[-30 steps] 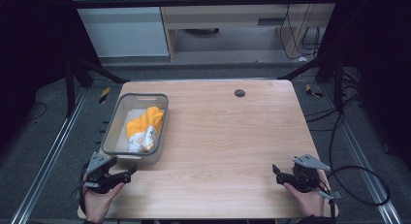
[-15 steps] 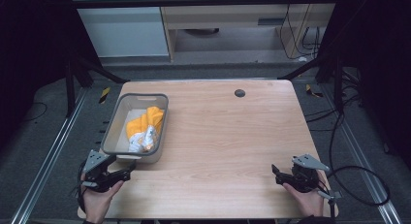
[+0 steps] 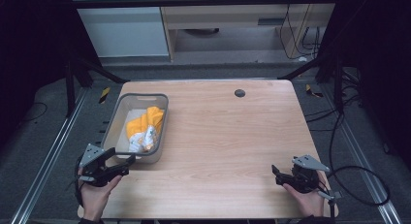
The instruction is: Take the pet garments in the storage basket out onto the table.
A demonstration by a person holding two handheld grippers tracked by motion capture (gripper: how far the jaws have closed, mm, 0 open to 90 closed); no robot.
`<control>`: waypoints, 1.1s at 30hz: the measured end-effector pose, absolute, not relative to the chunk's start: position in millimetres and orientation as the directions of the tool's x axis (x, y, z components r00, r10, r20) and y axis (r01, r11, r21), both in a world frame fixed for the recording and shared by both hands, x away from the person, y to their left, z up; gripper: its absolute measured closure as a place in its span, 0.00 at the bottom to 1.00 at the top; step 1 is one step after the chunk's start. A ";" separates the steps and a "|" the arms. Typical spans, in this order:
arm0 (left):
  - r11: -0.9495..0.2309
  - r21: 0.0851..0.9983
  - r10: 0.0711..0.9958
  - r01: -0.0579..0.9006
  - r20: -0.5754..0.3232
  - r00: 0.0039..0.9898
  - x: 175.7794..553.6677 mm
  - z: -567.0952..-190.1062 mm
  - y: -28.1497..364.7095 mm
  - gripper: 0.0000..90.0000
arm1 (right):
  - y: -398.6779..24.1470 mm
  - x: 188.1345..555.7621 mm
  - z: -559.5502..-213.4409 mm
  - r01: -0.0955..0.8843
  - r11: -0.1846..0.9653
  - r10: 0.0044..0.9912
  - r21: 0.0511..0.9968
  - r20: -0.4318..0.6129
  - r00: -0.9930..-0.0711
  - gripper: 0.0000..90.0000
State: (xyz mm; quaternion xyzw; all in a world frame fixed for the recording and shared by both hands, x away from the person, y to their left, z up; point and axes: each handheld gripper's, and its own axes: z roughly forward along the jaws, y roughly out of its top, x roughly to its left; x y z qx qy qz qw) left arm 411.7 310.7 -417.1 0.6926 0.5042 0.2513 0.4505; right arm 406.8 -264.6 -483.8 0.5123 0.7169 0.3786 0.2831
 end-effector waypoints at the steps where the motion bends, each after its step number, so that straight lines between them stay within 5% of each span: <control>1: -0.086 0.877 0.925 0.472 -0.106 0.365 411.7 -417.1 310.7 0.18 | -264.6 406.8 -483.8 0.520 0.188 0.949 0.833 -0.018 -0.315 0.16; 33: -0.110 0.886 0.918 0.450 -0.084 0.388 448.7 -381.9 299.7 0.18 | -264.3 406.9 -484.5 0.513 0.203 0.945 0.834 -0.030 -0.325 0.15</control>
